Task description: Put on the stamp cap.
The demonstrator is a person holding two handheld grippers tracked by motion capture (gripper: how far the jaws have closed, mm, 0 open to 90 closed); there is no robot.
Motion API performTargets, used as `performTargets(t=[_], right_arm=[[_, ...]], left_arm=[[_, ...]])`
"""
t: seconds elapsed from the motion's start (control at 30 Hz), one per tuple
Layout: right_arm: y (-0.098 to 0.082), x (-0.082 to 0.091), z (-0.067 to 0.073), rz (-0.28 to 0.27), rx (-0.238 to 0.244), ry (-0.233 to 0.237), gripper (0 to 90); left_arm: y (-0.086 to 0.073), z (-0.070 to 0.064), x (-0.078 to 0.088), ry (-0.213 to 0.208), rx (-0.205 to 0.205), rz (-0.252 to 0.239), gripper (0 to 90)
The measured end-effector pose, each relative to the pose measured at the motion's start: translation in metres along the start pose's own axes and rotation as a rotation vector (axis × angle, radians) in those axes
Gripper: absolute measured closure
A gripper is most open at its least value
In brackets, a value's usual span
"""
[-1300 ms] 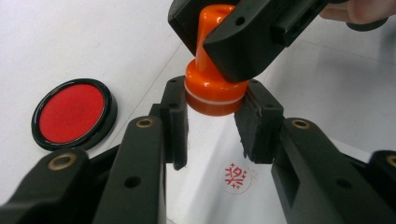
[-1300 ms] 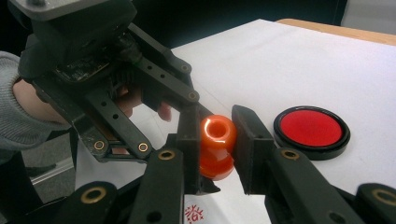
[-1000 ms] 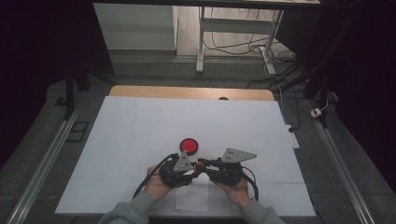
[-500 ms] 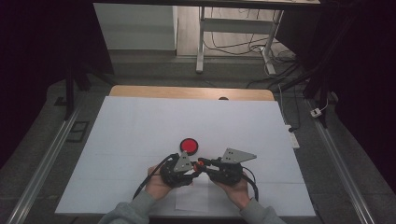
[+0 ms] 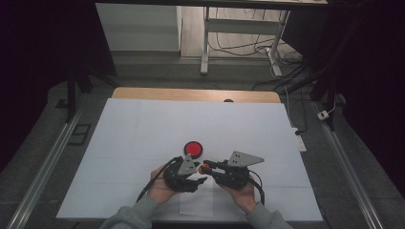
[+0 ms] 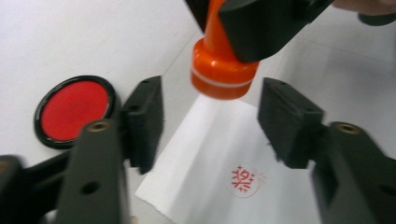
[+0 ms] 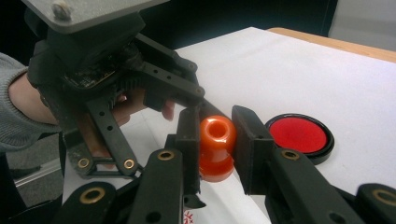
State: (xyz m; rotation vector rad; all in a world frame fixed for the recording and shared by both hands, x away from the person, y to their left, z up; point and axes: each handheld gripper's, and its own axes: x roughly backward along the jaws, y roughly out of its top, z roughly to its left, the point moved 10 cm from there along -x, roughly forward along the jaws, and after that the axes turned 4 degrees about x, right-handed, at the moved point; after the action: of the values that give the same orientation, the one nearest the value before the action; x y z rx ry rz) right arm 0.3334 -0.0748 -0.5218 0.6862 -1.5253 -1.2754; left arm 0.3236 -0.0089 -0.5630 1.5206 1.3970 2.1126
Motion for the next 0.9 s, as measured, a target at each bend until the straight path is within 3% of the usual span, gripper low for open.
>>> performTargets(t=[0.13, 0.27, 0.4, 0.67, 0.9], right_arm=[[0.002, 0.002, -0.001, -0.005, 0.004, -0.004, 72.3], [0.004, 0.005, -0.004, -0.013, 0.003, -0.013, 72.2], [0.005, 0.007, -0.007, -0.017, 0.000, -0.019, 72.3], [0.007, 0.011, -0.012, -0.024, -0.006, -0.035, 72.3], [0.008, 0.014, -0.017, -0.027, -0.007, -0.048, 72.3]], left_arm=[[0.000, 0.003, 0.002, 0.017, 0.020, -0.002, 24.6], [-0.002, 0.005, 0.005, 0.007, 0.044, -0.001, 20.0], [-0.006, 0.012, 0.010, 0.029, 0.065, 0.001, 15.8], [-0.016, 0.021, 0.023, 0.033, 0.081, 0.007, 14.5], [-0.036, 0.037, 0.042, 0.093, 0.126, -0.011, 15.1]])
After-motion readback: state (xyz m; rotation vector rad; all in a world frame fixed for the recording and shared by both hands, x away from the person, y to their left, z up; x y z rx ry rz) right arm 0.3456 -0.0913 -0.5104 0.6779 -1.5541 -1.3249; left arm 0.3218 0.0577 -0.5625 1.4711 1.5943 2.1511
